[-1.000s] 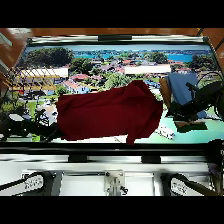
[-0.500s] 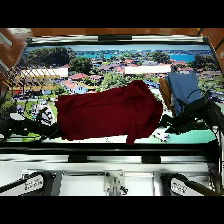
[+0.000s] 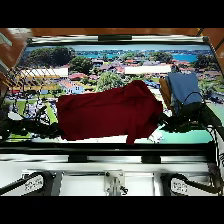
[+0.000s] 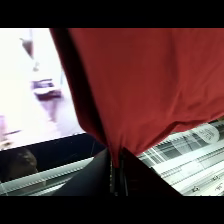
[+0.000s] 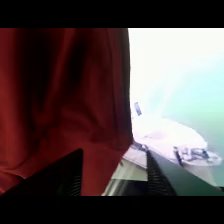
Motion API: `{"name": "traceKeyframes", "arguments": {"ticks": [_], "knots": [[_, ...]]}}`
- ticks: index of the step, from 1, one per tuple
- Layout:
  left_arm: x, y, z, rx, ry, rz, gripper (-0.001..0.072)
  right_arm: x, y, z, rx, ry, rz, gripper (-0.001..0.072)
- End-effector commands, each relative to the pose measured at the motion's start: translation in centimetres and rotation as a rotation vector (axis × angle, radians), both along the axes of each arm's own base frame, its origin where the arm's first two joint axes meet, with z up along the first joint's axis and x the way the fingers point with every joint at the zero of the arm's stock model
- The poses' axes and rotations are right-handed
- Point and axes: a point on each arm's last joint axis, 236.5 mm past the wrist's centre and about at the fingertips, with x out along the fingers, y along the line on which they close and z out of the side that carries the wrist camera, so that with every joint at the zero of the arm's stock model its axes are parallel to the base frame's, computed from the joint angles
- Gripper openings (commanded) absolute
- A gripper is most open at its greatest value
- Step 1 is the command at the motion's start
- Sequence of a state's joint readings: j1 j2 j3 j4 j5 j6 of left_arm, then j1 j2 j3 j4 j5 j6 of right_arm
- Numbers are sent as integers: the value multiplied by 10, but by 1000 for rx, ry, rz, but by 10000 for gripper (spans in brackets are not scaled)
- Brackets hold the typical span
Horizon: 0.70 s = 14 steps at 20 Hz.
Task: Fold the shirts.
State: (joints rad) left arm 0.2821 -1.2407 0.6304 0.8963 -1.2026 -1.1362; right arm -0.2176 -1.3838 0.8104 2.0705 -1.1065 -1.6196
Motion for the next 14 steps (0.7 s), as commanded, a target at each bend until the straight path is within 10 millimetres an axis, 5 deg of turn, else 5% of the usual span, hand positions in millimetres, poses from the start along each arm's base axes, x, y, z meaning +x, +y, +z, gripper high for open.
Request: {"name": "traceKeyframes", "arguments": {"ticks": [1,2,6,9,11,13,14], "knots": [[0,0,1,-1,-2,-3,33,9,2,-12,-13,-11,-20,477],[0,0,1,-1,-2,-4,33,9,9,-14,-14,-11,-4,464],[6,1,7,1,-35,-33,33,11,30,-8,-30,-35,89,76],[41,8,58,30,-196,-86,31,42,29,48,-56,-226,153,75],[90,24,142,129,-471,-78,30,76,27,130,-113,-495,220,75],[130,46,284,283,-877,-7,30,100,21,256,-202,-836,221,75],[134,55,363,357,-1085,44,31,101,17,337,-263,-1051,197,75]]}}
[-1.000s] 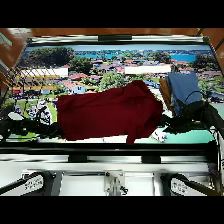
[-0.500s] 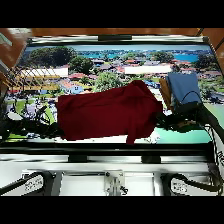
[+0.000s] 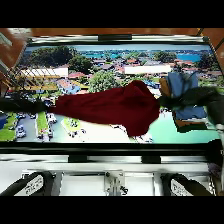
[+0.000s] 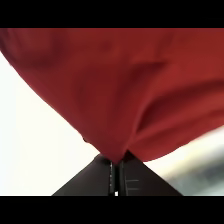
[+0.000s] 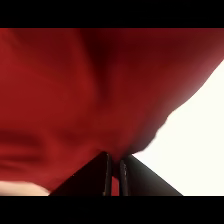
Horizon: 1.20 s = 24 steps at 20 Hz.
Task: Fold the shirts.
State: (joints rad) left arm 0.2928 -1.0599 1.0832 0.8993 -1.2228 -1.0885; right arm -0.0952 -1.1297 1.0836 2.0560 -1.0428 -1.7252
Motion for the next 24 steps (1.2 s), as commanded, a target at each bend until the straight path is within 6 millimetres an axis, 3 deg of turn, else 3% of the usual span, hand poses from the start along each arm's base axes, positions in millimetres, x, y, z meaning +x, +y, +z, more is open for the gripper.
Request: {"name": "traceKeyframes", "arguments": {"ticks": [1,2,3,4,5,6,7,8,10,12,14,17,19,21,24], "knots": [[9,22,253,180,-689,126,31,-2,-9,238,-115,-659,-12,75],[-17,19,329,210,-885,165,32,-27,-14,319,-142,-882,-55,75],[-48,12,386,208,-1029,196,32,-61,-17,384,-160,-1066,-94,75],[-86,0,432,204,-1154,210,32,-101,-20,439,-180,-1227,-128,75],[-121,-10,463,210,-1247,211,32,-138,-20,474,-194,-1337,-147,75],[-155,-21,486,224,-1331,207,32,-171,-21,496,-210,-1408,-164,75],[-184,-30,502,204,-1389,215,32,-195,-21,506,-210,-1439,-181,75],[-209,-37,512,135,-1420,235,32,-214,-22,507,-202,-1443,-197,75],[-237,-49,511,48,-1407,241,32,-227,-25,491,-229,-1376,-205,75],[-244,-49,498,109,-1370,246,32,-230,-30,475,-281,-1313,-204,75],[-234,-32,474,184,-1264,300,32,-228,-33,468,-304,-1284,-208,75],[-201,-6,411,286,-1005,325,32,-209,-35,446,-299,-1180,-198,75],[-174,0,362,273,-834,303,32,-180,-34,393,-287,-947,-156,75],[-144,9,299,248,-640,285,32,-149,-34,313,-264,-606,-110,75],[-104,23,177,189,-318,274,32,-97,-38,206,-224,-270,-95,75]]}}
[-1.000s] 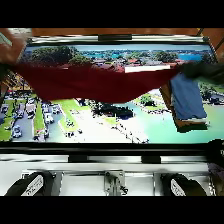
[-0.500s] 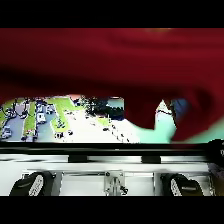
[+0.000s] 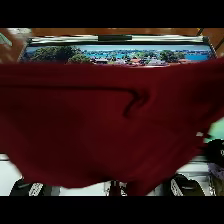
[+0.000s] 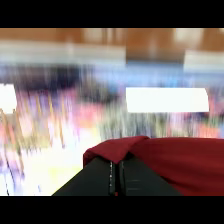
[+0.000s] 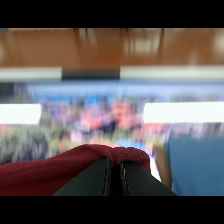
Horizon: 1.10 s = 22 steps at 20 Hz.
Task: Fold the shirts.
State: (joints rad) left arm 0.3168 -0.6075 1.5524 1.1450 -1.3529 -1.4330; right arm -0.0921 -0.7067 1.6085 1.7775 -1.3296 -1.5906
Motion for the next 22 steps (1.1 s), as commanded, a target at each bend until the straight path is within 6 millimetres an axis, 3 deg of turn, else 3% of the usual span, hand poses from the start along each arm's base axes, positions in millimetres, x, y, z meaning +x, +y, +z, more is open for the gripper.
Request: {"name": "traceKeyframes", "arguments": {"ticks": [1,3,5,7,9,11,13,16,19,22], "knots": [[33,14,-143,-104,367,7,32,47,-2,-128,75,391,-15,75],[60,24,-212,-161,498,24,32,96,6,-184,135,432,-9,75],[96,30,-260,-185,558,19,32,153,17,-222,176,399,-9,75],[138,23,-291,-197,572,-30,32,204,35,-253,198,349,-2,75],[179,19,-315,-204,563,-40,32,239,49,-286,209,318,-6,75],[219,24,-327,-196,518,-13,32,266,53,-303,205,258,-22,75],[253,34,-331,-185,450,29,33,287,45,-303,205,170,-53,75],[284,50,-345,-180,395,86,33,306,24,-306,160,88,-89,75],[286,50,-382,-194,461,92,32,305,20,-337,157,165,-98,75],[285,42,-413,-198,523,80,33,290,39,-379,146,307,-61,75]]}}
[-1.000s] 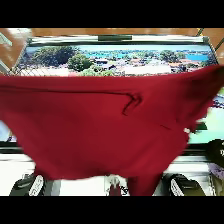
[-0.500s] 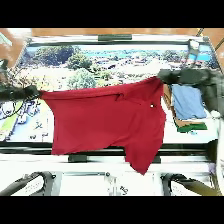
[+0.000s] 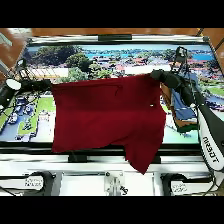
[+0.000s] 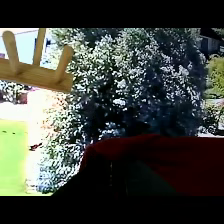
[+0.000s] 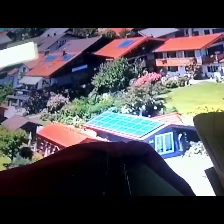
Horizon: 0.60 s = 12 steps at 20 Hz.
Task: Fold the shirts.
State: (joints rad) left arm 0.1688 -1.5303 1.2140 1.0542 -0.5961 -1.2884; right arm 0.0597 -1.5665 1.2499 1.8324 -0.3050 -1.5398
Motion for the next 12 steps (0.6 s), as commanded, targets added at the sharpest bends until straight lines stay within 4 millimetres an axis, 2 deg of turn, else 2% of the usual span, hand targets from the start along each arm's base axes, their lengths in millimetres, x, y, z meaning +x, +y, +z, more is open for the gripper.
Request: {"name": "traceKeyframes", "arguments": {"ticks": [1,4,7,9,12], "knots": [[5,-6,-32,0,41,-6,33,-10,10,-40,-5,113,29,76],[3,-14,-33,12,47,-41,33,-15,7,-42,-1,137,28,76],[-15,-26,-33,-16,113,-91,33,-29,6,-36,-6,185,44,76],[-38,-36,-39,-30,207,-152,32,-50,6,-38,-39,272,80,75],[-95,-37,-60,-6,437,-269,32,-103,-4,-60,-132,505,139,75]]}}
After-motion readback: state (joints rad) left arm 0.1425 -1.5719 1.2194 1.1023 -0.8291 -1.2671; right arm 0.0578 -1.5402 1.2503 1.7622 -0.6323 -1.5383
